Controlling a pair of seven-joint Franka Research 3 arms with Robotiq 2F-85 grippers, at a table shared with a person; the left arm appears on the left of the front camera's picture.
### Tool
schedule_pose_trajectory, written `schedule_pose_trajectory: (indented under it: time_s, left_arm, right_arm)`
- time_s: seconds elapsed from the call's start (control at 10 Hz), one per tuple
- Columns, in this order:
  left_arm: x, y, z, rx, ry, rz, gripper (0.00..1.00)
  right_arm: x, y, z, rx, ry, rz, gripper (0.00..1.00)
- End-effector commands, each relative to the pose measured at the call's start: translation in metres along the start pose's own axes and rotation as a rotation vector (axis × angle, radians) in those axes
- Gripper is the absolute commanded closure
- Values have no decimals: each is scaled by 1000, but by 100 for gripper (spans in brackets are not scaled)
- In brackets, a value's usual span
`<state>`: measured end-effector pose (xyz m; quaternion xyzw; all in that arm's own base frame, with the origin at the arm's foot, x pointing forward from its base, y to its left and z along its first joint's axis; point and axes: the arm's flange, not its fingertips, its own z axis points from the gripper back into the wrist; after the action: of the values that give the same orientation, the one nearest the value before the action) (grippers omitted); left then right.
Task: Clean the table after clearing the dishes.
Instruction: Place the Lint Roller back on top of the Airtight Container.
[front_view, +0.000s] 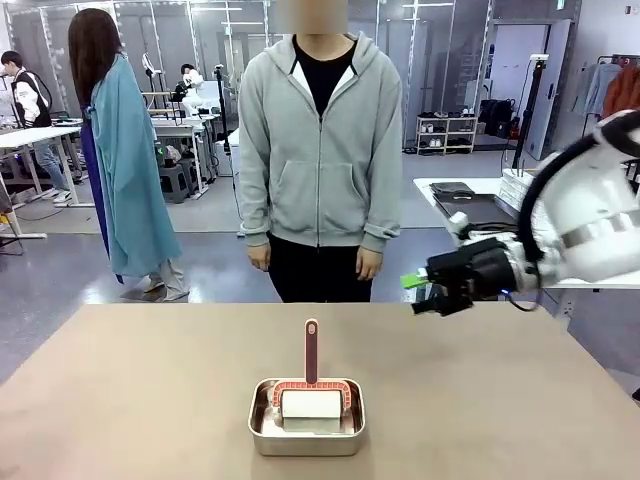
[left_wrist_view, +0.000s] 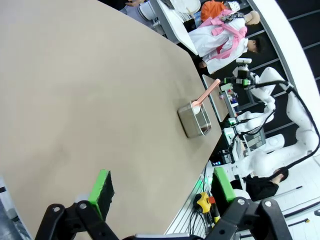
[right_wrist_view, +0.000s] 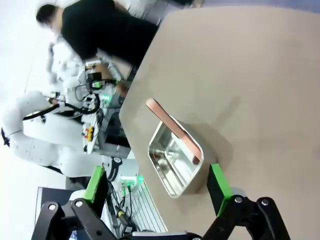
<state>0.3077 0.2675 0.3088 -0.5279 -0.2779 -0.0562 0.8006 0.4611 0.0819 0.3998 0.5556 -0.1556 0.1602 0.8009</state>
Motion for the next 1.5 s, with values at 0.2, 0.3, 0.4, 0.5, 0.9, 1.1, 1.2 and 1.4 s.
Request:
schedule_pose_trajectory:
  time_s: [0.2, 0.3, 0.4, 0.5, 0.9, 1.1, 1.2, 1.4]
  left_arm:
    - [-1, -5, 2, 19, 14, 13, 0]
    - [-1, -5, 2, 19, 14, 13, 0]
    - [-1, -5, 2, 19, 14, 13, 0]
    - [-1, -5, 2, 19, 14, 13, 0]
    - [-1, -5, 2, 19, 14, 13, 0]
    - [-1, -5, 2, 19, 14, 13, 0]
    - [-1, -5, 2, 19, 14, 13, 0]
    - [-1, -5, 2, 19, 14, 13, 0]
  right_arm:
    - [-29, -71, 146, -50, -126, -120, 0]
    - [-38, -83, 171, -38, -148, -141, 0]
    - [-55, -99, 202, -59, -141, -161, 0]
    - [-71, -108, 228, -90, -169, -200, 0]
    - [-140, -107, 307, -127, -303, -284, 0]
    - [-125, -115, 304, -158, -286, -276, 0]
    - [-125, -115, 304, -158, -286, -276, 0]
    - [-125, -115, 304, -158, -286, -276, 0]
